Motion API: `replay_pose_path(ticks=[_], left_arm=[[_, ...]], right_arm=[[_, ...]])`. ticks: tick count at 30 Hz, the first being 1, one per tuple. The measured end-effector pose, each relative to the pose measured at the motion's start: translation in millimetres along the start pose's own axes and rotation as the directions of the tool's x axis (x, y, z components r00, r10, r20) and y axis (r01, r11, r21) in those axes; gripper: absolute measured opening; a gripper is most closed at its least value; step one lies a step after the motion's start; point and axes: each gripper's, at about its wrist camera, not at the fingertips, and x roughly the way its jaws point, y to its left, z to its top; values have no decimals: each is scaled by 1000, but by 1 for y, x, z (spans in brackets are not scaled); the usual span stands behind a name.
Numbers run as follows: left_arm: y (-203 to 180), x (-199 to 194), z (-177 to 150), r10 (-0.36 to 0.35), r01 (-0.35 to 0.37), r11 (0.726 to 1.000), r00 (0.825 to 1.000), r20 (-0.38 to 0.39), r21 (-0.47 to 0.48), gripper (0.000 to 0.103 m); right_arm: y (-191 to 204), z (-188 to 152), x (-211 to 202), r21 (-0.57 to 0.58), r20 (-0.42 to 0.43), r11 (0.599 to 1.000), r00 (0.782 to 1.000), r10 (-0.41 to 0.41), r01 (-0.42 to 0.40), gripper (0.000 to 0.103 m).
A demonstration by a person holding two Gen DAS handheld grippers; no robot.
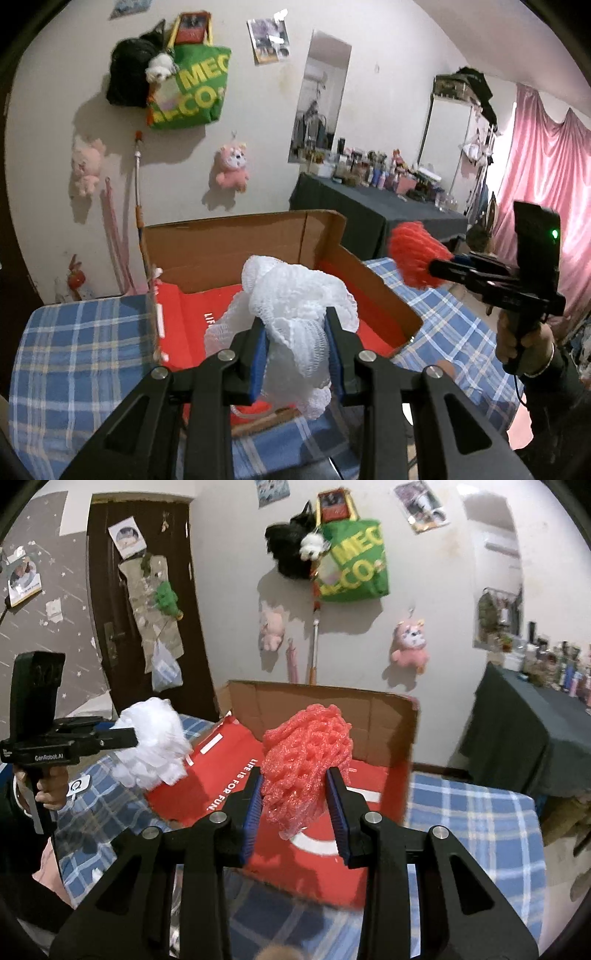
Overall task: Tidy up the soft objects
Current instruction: 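Carry both poufs up and over into the red-lined cardboard box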
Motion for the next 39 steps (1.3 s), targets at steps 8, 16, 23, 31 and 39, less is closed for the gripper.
replay_pose_path(ticks=[8, 16, 23, 31, 39], left_arm=[[7, 78, 32, 11, -8, 1000, 992, -122, 26, 30], [28, 165, 42, 76, -74, 997, 971, -227, 15, 31], [53, 215, 39, 131, -138, 990, 955, -266, -9, 31], [56, 229, 33, 145, -150, 989, 947, -287, 3, 39], [57, 228, 36, 164, -168, 986, 945, -282, 10, 49]], right_arm=[[-22, 31, 96, 26, -165, 1000, 986, 11, -7, 32], [-49, 31, 189, 87, -346, 995, 938, -21, 55, 32], [-68, 24, 233, 145, -437, 984, 899, -31, 104, 32], [-71, 17, 246, 152, -465, 982, 885, -24, 107, 37], [-78, 14, 239, 168, -479, 976, 877, -43, 140, 45]])
